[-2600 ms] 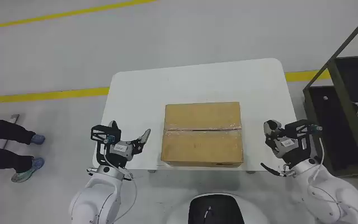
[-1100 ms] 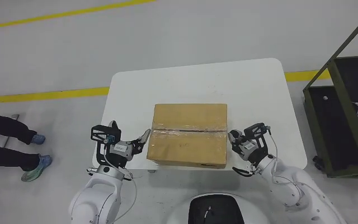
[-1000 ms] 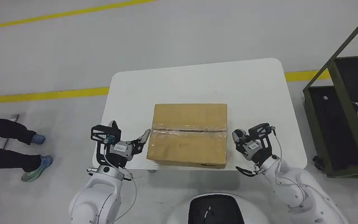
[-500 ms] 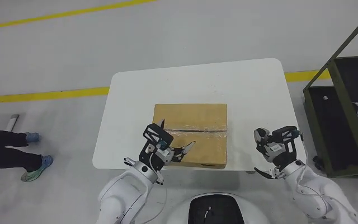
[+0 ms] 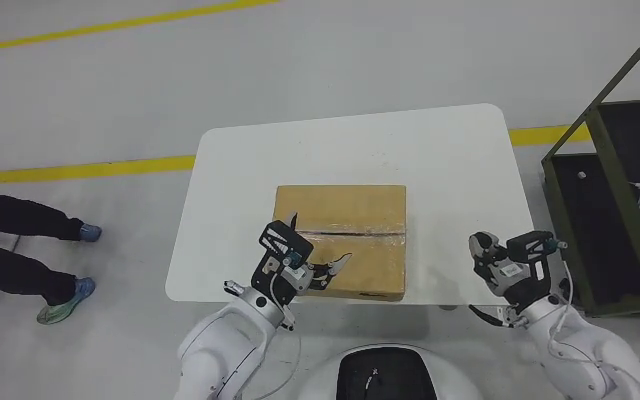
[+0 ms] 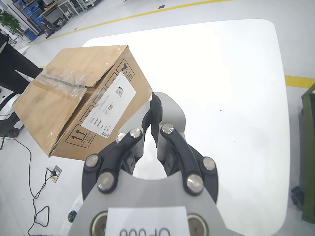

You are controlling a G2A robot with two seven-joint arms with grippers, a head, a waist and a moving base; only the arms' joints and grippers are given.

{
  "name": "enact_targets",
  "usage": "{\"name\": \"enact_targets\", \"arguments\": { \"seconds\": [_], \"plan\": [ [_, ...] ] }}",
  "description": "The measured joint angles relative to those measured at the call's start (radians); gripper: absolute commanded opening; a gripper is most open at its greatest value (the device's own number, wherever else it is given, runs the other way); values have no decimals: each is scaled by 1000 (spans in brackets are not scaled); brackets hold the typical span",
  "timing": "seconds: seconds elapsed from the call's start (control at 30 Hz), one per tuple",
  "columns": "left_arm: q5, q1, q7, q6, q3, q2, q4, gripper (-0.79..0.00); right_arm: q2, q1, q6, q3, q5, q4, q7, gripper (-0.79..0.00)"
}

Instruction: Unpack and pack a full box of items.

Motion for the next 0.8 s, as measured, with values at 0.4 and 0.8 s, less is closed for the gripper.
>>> {"name": "enact_targets", "arguments": {
  "seconds": [0.4,0.8],
  "plan": [
    [22,-178,-71,8,232,-32,145,0,3,5,3,-8,-10,3,4,-785],
    [98,-432,-241,137,489,-107,326,0,6,-12,18,-1,-10,3,-4,-785]
  ]
}}
